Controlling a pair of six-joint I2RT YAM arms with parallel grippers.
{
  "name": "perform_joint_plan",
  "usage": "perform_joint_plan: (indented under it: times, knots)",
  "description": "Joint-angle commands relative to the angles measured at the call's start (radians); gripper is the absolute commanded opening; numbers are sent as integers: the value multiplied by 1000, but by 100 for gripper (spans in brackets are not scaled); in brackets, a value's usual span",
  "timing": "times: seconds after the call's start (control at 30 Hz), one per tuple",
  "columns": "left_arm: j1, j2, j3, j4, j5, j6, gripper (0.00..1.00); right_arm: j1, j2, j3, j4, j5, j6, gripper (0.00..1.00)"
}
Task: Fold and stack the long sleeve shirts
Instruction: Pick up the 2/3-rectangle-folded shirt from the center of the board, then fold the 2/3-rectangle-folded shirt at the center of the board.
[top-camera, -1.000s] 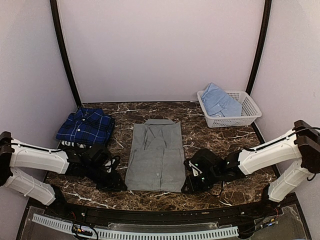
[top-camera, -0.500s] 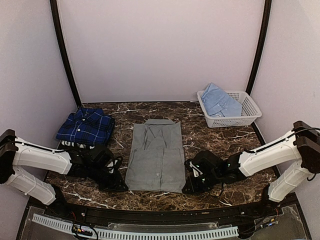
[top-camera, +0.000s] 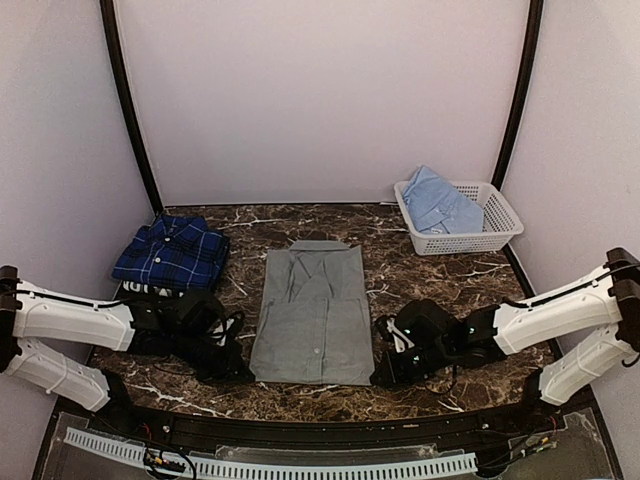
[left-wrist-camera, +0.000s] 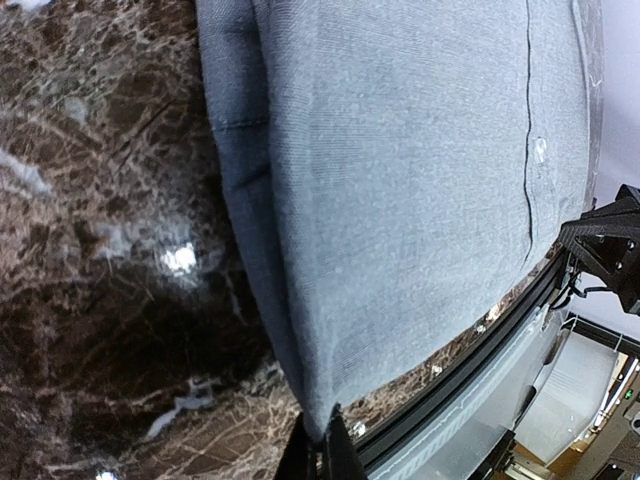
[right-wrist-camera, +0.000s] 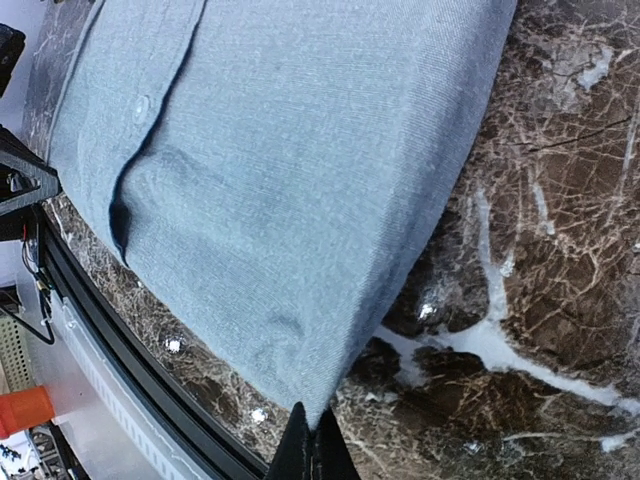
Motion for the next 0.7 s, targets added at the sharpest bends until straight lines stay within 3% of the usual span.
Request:
perform_joint_plan:
  times: [0.0,0.27,0.4,0.53,0.67]
  knots:
    - [-30,-74,37,-115,-15,-13,0,25,-59,1,-51,32,8,0]
    - [-47,-153,194,-286,-69,12,0,23,-169,130,-207,95,-25,0]
    - [-33,-121,310,-327,-90,45,0,-51,-166,236,-264,108,-97,0]
    - [69,-31,424,-333,-36,135,0,-194,-91,346,-216,49,-208,0]
    - [258,113,558,-289,27,258,0,-339,93,511,-159,-4,-327,0]
